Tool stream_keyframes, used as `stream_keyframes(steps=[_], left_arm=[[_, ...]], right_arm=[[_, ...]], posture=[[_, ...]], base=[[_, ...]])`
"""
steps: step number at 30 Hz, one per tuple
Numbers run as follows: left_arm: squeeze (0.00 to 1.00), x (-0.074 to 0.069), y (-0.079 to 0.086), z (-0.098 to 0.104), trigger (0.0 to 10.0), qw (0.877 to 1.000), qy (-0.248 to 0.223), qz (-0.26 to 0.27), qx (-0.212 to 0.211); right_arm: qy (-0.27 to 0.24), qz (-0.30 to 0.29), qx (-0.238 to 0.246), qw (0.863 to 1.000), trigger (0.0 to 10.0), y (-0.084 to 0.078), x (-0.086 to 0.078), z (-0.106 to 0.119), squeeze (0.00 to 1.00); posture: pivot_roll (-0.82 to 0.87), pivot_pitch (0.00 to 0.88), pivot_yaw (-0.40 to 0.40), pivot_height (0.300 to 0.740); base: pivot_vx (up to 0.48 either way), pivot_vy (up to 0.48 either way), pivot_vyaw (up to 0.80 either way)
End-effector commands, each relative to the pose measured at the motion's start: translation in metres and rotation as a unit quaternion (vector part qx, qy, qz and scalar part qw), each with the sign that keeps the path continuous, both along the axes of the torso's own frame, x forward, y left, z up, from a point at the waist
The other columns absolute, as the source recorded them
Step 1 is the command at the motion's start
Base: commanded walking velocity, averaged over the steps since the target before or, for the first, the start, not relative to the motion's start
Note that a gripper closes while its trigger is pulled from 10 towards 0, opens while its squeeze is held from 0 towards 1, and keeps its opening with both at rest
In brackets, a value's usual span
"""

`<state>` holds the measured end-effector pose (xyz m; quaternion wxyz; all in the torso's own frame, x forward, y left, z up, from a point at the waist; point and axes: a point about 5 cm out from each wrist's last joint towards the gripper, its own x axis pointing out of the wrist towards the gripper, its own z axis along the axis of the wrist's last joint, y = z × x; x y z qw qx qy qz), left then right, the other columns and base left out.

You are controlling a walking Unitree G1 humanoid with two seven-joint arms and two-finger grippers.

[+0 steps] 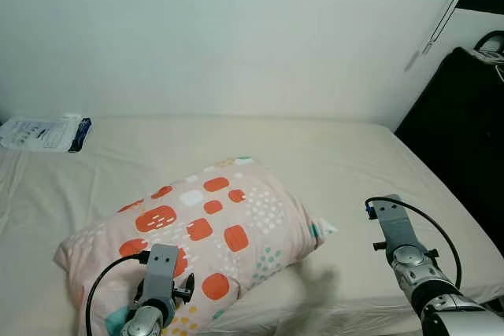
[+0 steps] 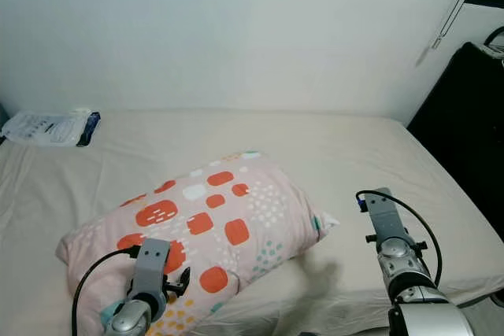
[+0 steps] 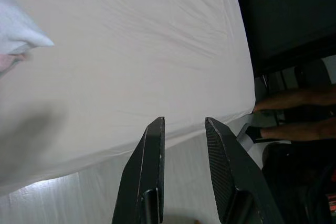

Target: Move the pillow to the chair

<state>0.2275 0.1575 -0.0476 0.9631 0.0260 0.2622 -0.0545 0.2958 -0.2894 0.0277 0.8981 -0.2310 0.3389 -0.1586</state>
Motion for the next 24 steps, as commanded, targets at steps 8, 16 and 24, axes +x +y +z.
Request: stream_keyframes(steps=[8,16,24], left_arm=[[0.0,0.008,0.006,0.005,10.0,1.0,-0.005,0.002,0.008],[0.0,0.006,0.01,0.004,10.0,1.0,-0.005,0.003,0.011],[0.0,0.005,0.009,0.003,10.0,1.0,0.002,-0.006,0.011]], right_arm=[[-0.051,-0.008,-0.007,0.999,10.0,-0.002,0.015,0.02,0.0],[-0.005,0.023,-0.004,1.0,10.0,0.002,0.011,0.012,0.0],[0.009,0.036,-0.005,0.999,10.0,0.002,0.011,0.01,0.0]], posture=[[0.12,0.0,-0.124,0.74],[0.13,0.0,-0.133,0.74],[0.09,0.0,-0.106,0.74]], base=[[0.0,0.0,0.0],[0.0,0.0,0.0],[0.0,0.0,0.0]])
